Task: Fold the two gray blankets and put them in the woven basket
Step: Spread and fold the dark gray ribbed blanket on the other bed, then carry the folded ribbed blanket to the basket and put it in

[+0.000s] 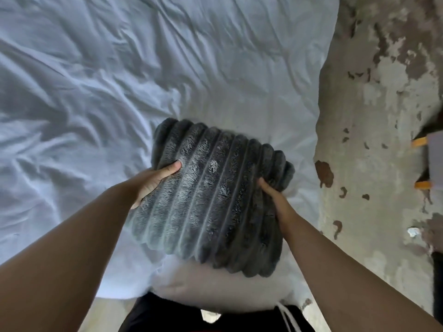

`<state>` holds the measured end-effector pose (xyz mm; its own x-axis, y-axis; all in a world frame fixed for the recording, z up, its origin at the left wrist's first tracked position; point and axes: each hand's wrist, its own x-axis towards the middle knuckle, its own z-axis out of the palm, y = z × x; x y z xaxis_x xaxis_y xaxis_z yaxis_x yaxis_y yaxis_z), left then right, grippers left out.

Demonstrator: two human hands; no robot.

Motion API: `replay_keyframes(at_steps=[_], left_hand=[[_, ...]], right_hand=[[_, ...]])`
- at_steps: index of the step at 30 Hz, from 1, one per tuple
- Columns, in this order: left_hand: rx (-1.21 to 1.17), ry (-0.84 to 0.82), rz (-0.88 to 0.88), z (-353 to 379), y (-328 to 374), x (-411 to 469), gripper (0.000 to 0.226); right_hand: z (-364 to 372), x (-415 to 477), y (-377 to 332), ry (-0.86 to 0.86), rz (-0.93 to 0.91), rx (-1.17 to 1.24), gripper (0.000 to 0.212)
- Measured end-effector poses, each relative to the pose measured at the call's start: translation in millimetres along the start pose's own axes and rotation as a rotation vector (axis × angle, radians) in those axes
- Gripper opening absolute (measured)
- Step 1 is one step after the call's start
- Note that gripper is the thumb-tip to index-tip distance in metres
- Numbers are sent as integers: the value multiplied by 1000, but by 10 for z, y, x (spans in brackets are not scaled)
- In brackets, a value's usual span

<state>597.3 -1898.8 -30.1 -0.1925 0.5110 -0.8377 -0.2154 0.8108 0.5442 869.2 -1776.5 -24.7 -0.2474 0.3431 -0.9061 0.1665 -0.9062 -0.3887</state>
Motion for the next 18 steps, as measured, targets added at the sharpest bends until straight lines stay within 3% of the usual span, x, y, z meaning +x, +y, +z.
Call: replay_keyframes(at_steps=[3, 11, 15, 18], left_hand=[[-42, -4, -52, 138, 110, -299, 67], [-183, 113, 37, 508, 196, -1348, 110], [-363, 255, 85, 733, 61, -1952, 93], [-480, 406, 128, 1007, -153, -2492, 75]], right_hand=[[-86, -284, -159, -48, -22, -19, 39], [-374, -1096, -388, -226, -75, -75, 36], [-359, -1358, -575, -367, -115, -204, 23], [-316, -1541, -635, -475, -100, -340, 28]])
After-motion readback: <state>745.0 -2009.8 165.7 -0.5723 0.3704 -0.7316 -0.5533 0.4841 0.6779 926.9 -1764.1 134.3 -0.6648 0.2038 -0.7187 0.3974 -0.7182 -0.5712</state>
